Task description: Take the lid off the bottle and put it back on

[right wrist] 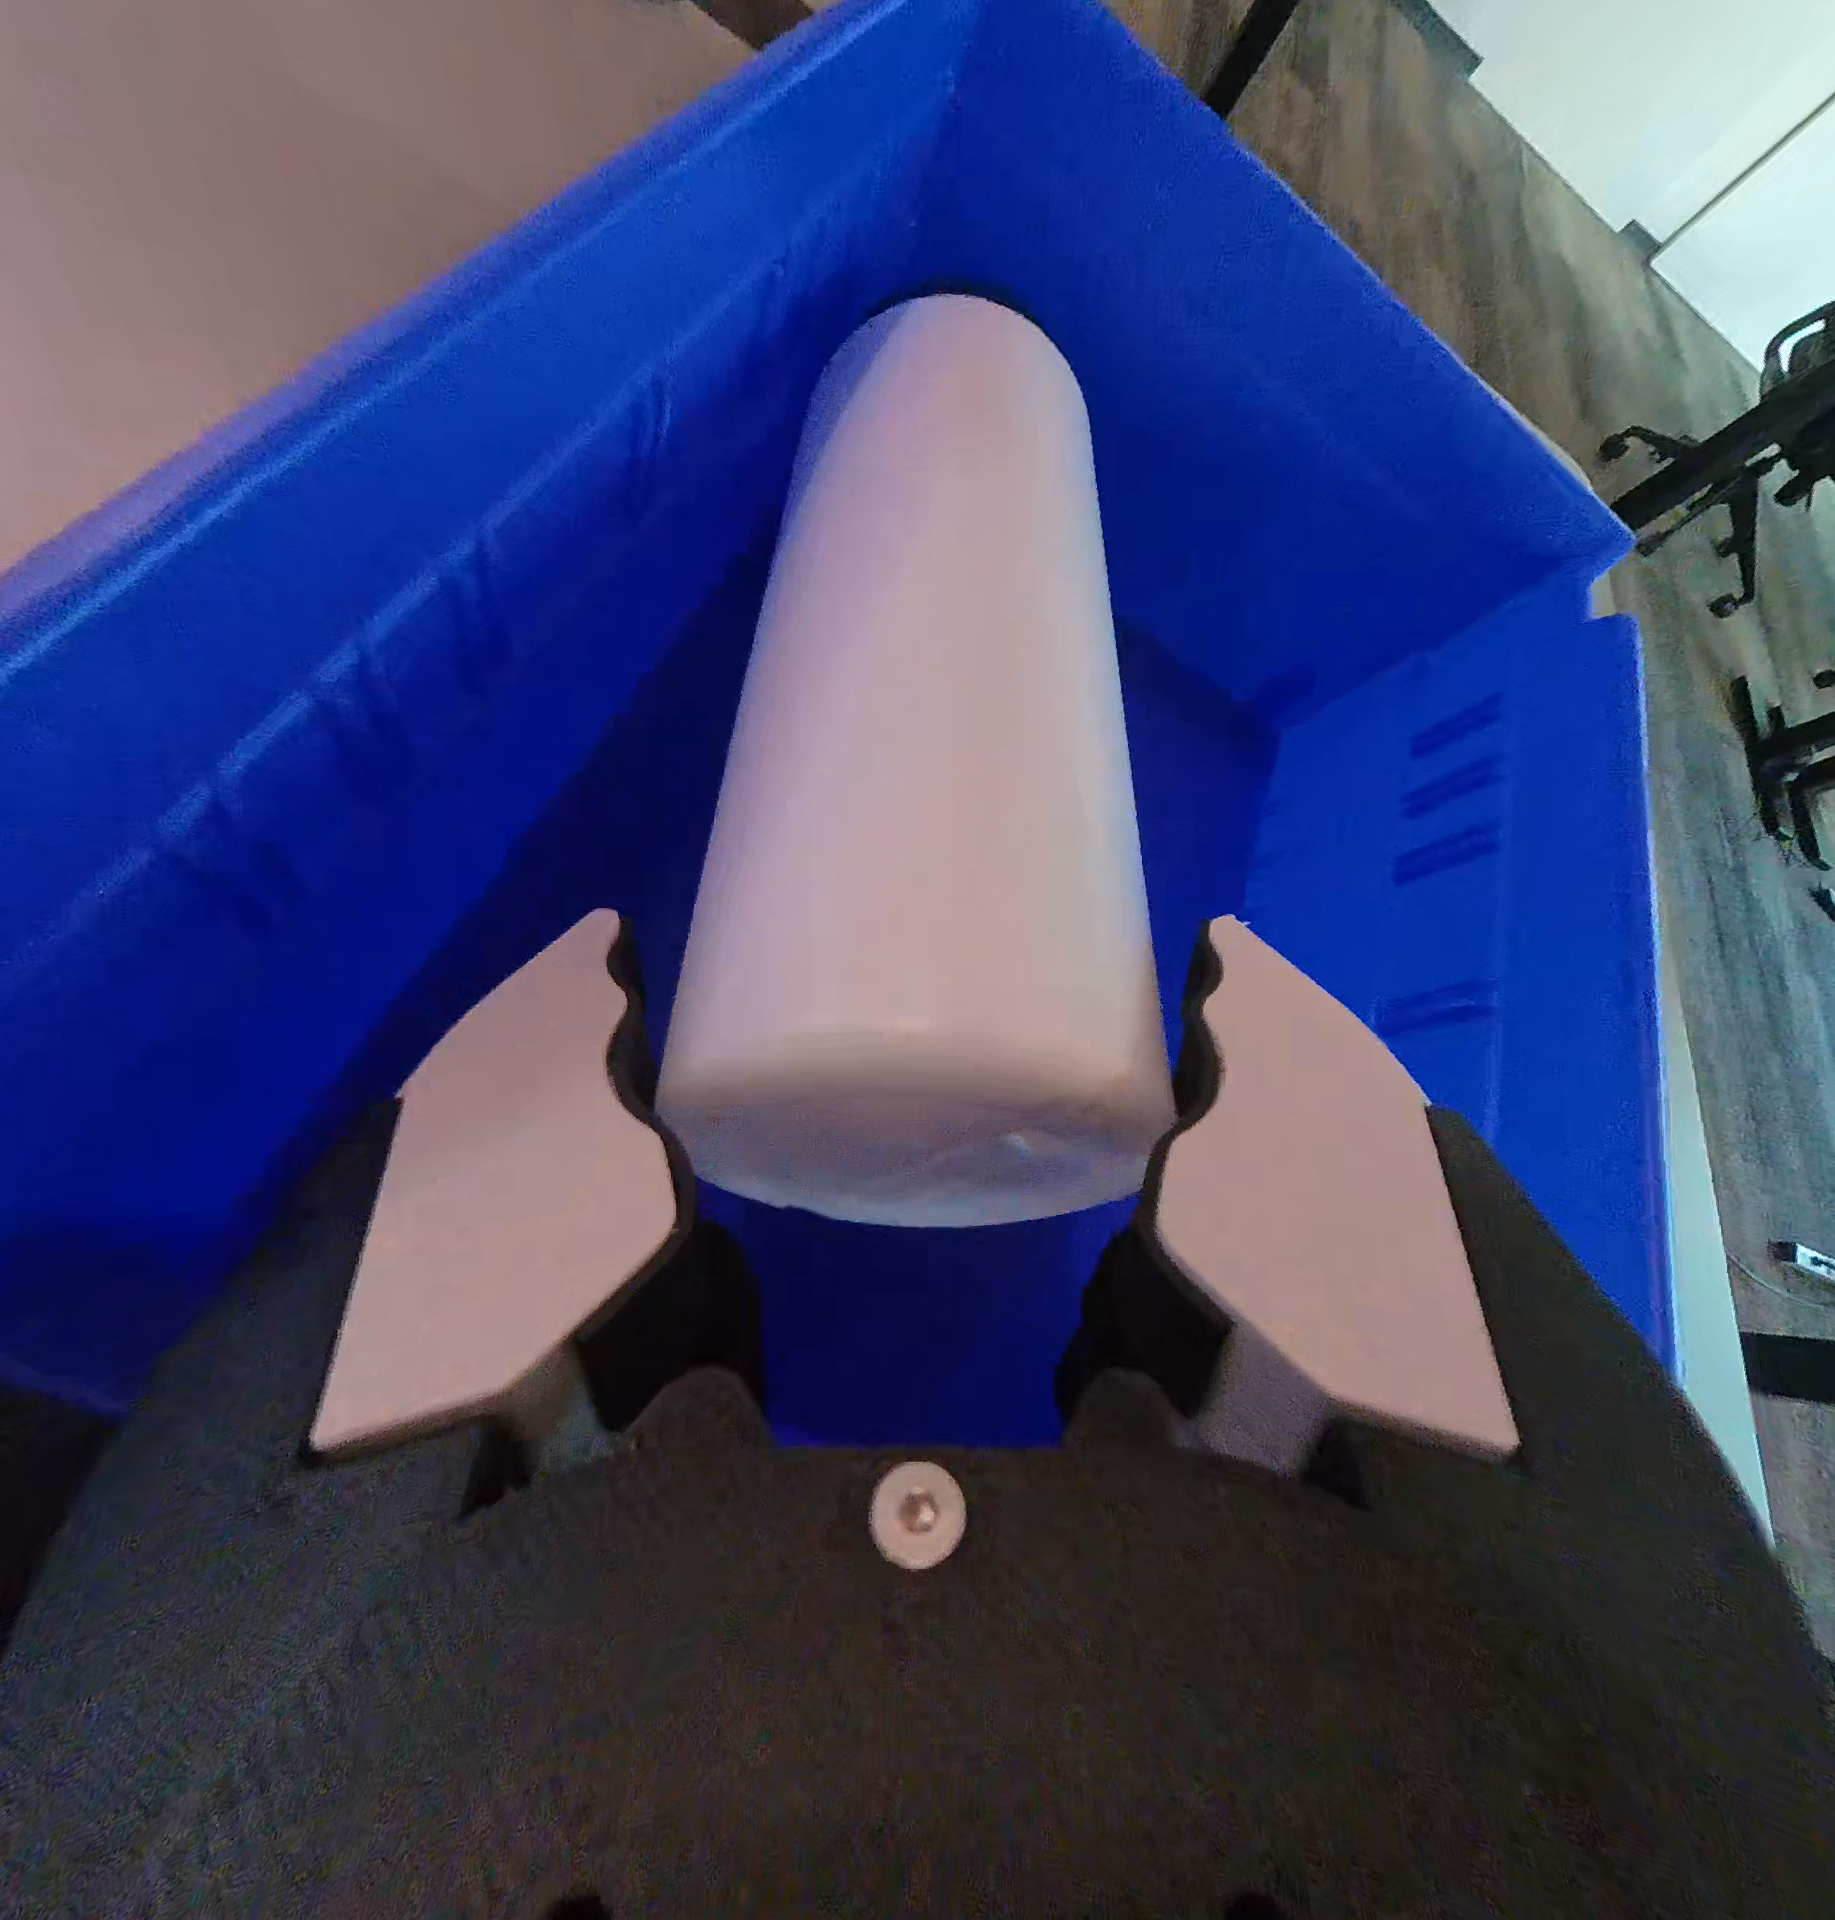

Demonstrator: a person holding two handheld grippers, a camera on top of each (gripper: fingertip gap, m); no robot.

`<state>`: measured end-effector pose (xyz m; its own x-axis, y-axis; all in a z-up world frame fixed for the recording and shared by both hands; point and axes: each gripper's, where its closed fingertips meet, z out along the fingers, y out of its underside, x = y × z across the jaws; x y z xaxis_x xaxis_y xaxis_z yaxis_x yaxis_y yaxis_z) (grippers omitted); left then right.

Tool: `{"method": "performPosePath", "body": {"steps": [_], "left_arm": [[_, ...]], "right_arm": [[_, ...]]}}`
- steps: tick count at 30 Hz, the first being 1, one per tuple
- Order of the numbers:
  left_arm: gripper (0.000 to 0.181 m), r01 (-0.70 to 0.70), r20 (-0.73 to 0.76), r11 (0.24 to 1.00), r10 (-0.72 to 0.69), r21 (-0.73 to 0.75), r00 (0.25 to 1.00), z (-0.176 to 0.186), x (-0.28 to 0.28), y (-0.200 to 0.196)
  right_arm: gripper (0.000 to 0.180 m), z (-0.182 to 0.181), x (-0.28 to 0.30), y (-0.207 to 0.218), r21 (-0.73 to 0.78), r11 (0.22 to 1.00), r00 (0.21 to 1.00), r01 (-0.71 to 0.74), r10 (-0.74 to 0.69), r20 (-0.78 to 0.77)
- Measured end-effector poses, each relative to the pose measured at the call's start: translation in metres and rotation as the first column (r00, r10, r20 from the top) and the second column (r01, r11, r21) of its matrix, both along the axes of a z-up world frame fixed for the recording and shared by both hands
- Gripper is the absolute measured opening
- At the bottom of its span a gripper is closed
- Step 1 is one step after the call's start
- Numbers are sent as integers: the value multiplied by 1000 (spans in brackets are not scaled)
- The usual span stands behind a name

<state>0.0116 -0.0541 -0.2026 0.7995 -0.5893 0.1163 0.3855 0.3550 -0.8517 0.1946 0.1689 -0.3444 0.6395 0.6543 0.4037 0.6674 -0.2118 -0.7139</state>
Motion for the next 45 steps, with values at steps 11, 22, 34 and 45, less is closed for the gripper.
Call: {"method": "performPosePath", "body": {"steps": [11,22,34,45], "left_arm": [[99,-232,-408,973,216,10,887,-23,21,-7],[77,-522,-492,847,414,-100,766,-63,-54,-59],[66,-486,-73,865,481,-125,874,-40,-101,-74],[65,-501,-112,860,491,-95,864,-40,-95,-73]], "right_arm": [[74,83,-20,-57,143,954,894,-264,298,-335],[50,21,-77,-106,-214,885,908,-414,387,-159],[31,23,-153,-118,7,902,895,-433,430,-120],[35,22,-257,-202,105,755,745,-647,656,-126]]}}
